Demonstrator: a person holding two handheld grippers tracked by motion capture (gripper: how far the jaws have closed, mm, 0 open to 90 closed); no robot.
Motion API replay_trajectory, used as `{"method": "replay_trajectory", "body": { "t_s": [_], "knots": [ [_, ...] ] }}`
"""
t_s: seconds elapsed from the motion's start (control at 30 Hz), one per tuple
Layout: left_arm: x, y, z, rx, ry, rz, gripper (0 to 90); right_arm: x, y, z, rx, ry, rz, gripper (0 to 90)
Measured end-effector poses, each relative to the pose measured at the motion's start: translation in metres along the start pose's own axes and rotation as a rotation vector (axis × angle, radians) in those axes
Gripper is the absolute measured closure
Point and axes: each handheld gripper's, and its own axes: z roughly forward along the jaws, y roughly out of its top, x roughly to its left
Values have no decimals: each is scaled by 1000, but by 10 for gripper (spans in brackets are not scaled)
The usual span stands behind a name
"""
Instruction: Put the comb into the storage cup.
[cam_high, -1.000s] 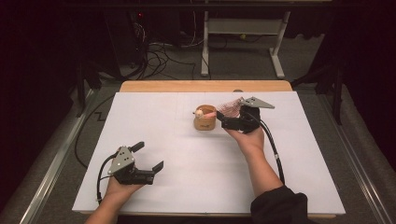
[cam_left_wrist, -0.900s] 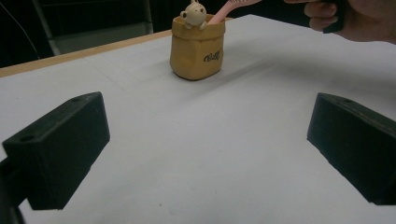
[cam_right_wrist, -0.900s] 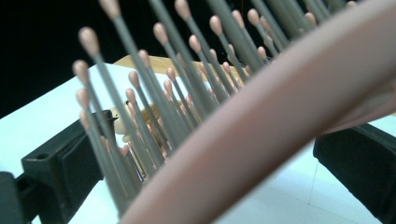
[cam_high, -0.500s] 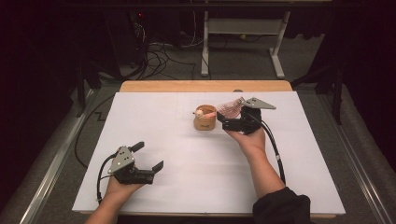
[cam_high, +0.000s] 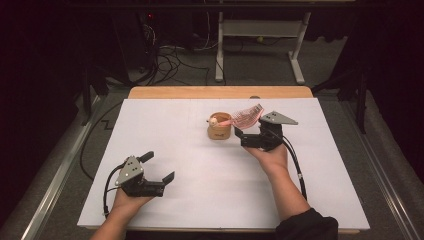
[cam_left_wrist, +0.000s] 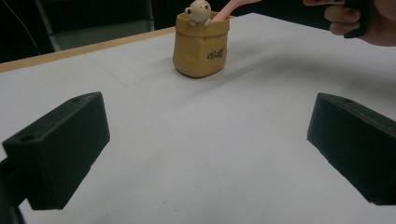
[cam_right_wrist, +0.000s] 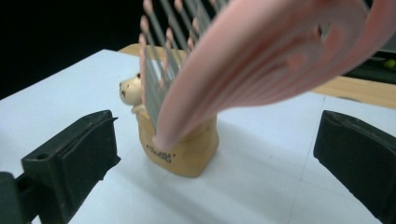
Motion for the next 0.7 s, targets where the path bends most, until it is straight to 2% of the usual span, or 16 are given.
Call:
{"method": "replay_trajectory", "body": {
  "t_s": [0.43,0.7],
  "knots": [
    [3,-1,0,0,1,-17,0,2,-31,-12,31,2,-25,2],
    [5,-1,-1,2,6,-18,0,3,-49,-31,30,2,-38,2]
  ]
}}
